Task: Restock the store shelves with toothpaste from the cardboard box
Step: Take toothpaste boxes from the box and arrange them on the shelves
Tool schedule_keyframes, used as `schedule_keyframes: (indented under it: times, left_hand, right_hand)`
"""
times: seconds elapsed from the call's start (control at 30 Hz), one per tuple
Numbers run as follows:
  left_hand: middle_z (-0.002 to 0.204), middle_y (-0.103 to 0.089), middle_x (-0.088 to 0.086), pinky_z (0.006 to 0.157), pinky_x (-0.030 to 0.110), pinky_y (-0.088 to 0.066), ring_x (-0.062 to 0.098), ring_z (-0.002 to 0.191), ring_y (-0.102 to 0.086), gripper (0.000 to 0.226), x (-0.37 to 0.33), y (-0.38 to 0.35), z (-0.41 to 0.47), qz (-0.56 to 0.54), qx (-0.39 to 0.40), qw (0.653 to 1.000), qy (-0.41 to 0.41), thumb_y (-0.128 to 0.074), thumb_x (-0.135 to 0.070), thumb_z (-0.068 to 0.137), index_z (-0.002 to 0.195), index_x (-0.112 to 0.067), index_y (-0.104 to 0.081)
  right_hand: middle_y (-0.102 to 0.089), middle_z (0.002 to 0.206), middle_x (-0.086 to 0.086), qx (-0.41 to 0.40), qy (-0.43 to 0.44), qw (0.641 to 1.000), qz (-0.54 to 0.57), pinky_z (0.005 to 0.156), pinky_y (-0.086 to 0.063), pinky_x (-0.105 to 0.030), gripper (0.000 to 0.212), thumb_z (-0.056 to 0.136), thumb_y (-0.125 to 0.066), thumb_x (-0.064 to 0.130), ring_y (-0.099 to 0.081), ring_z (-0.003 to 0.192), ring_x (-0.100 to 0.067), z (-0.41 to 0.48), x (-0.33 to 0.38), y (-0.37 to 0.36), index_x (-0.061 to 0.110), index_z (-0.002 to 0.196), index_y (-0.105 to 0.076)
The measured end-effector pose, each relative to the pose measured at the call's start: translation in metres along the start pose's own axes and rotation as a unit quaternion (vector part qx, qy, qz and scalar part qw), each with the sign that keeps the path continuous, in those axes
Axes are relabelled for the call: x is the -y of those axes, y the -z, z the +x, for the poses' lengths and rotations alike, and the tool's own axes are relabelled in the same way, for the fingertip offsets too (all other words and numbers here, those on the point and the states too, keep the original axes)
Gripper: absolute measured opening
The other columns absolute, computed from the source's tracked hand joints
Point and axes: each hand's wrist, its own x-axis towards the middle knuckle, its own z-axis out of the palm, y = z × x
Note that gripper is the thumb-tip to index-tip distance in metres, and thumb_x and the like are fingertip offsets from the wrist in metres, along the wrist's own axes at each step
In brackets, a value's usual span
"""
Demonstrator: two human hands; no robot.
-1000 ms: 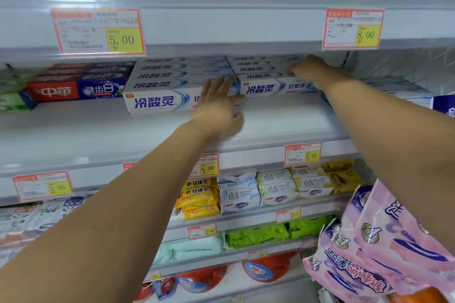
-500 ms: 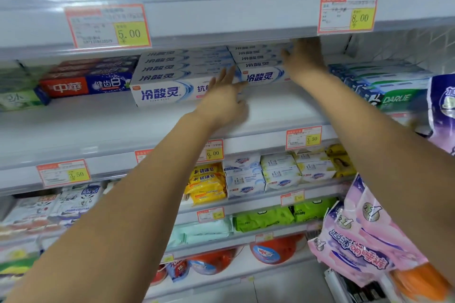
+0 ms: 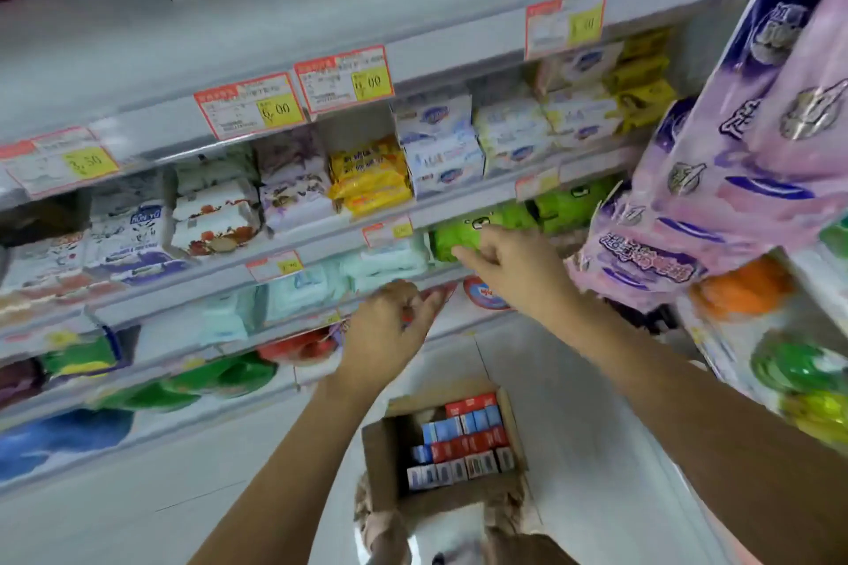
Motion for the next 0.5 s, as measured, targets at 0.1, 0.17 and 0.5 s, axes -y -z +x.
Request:
schedule_keyframes:
  times: [0.1,0.17,0.5]
  left_hand:
    - [0.073,-0.061,-0.005,0.065,0.033,-0.048,0.017,0.067,-0.061,0.029,0.052,-0.035,-0.031,-0.022,0.064,0.993,0.098,-0.060,-0.043,0.087,0.070,-0.023,-0.050]
    - [0.080,-0.062,-0.008,0.070,0.028,-0.048,0.013,0.075,-0.061,0.025,0.085,-0.060,-0.049,-0.011,0.089,0.983,0.158,-0.067,-0.026,0.085,0.071,-0.030,-0.047]
    - [0.076,-0.052,-0.011,0.061,0.008,-0.035,0.004,0.066,-0.046,0.021,0.251,-0.194,-0.119,0.093,0.227,0.906,0.345,-0.057,-0.017,0.089,0.073,-0.026,-0.047]
  right_hand:
    - [-0.056,0.070,-0.004,0.114,-0.121,0.986,0.018,0.063,-0.044,-0.037,0.022,0.085,-0.067,0.027,-0.053,0.066,-0.023,-0.041,-0.044,-0.067,0.014,0.077,-0.051]
    - [-0.060,0.098,-0.010,0.172,-0.172,0.970,0.020,0.079,-0.050,-0.040,0.020,0.081,-0.066,0.010,-0.058,0.086,-0.023,-0.068,-0.074,-0.107,0.009,0.099,-0.058]
    - [-0.062,0.101,-0.002,0.277,-0.347,0.896,-0.011,0.069,-0.056,-0.026,0.018,0.085,-0.059,0.018,-0.062,0.079,-0.011,-0.197,-0.232,-0.315,0.024,0.103,-0.058]
